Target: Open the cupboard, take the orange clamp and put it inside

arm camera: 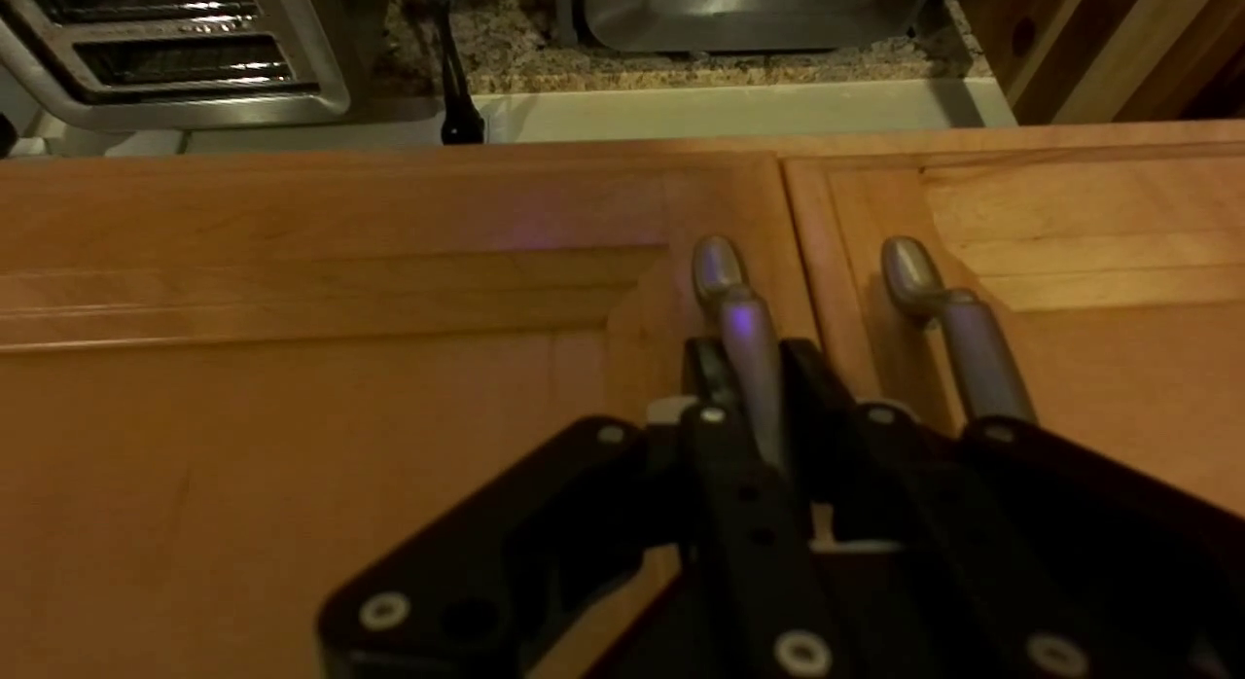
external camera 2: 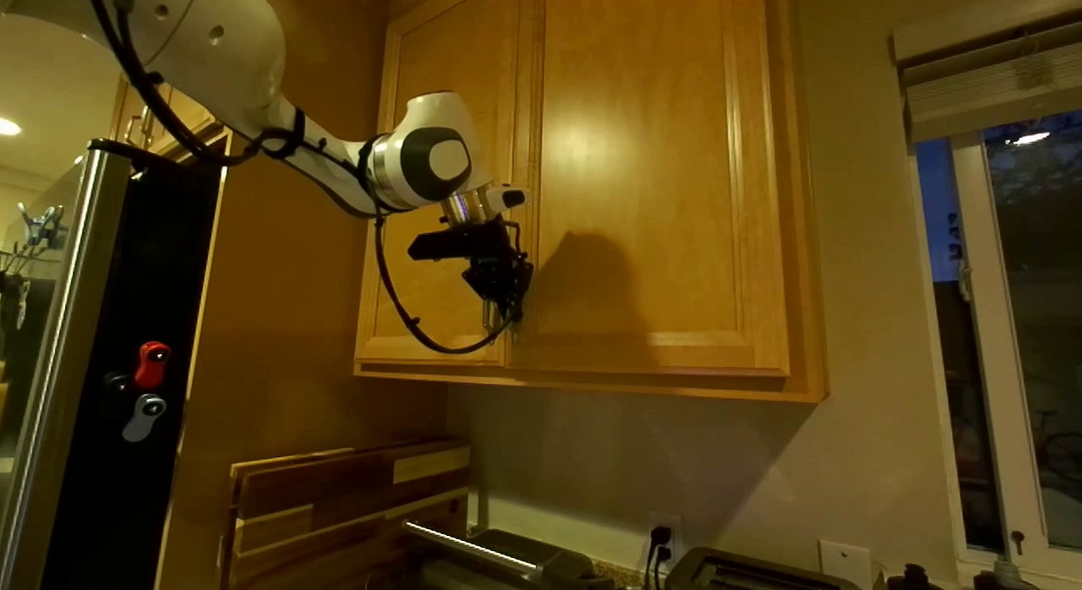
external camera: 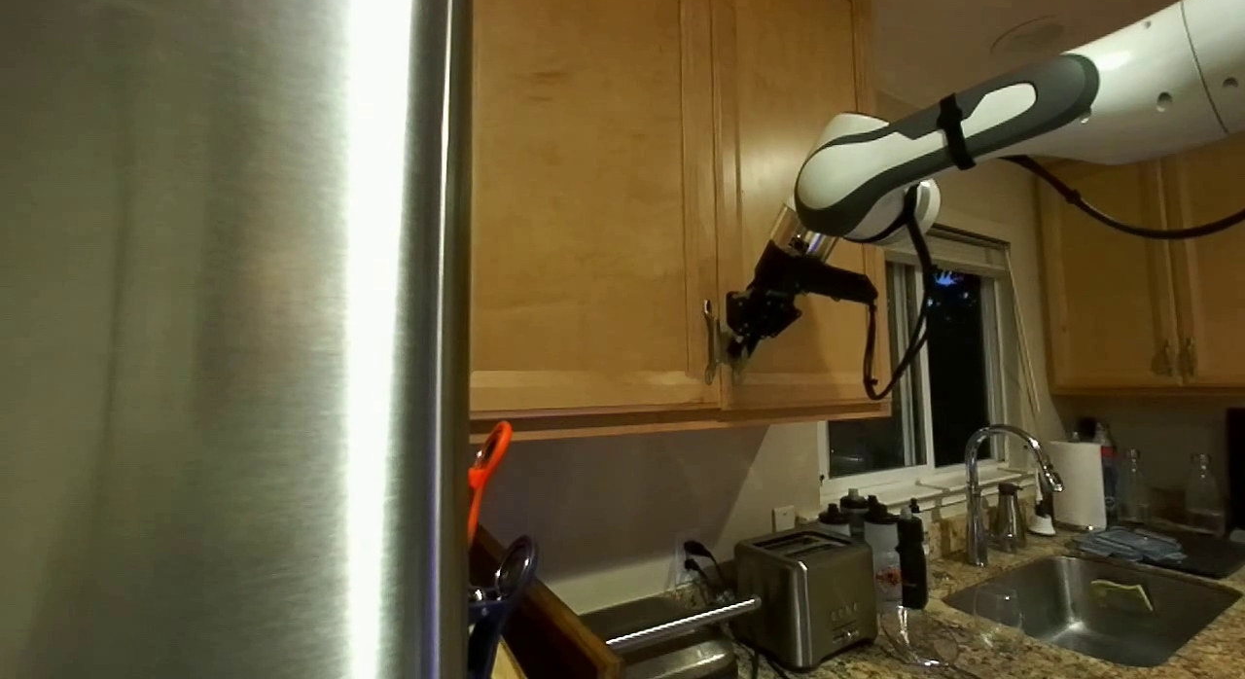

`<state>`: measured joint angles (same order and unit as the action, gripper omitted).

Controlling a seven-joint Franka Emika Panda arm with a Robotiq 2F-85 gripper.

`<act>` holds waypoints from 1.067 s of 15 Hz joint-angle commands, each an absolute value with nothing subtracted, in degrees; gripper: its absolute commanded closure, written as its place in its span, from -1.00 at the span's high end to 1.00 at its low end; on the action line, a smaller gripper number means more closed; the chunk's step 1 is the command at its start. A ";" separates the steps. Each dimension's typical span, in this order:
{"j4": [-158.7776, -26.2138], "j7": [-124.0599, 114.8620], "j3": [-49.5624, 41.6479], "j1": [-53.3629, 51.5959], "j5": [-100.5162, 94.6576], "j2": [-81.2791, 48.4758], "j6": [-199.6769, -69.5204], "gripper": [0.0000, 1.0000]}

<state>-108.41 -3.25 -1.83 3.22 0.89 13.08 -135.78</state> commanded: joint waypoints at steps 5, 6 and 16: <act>-123.16 -10.91 -3.00 6.77 -0.60 26.39 -136.64 -0.81; -125.81 -11.15 -2.77 7.08 -0.74 28.79 -136.90 -0.82; -136.65 -11.98 -1.00 9.41 0.41 44.61 -135.83 -0.65</act>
<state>-136.91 -12.07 -1.02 9.39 0.35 44.77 -136.00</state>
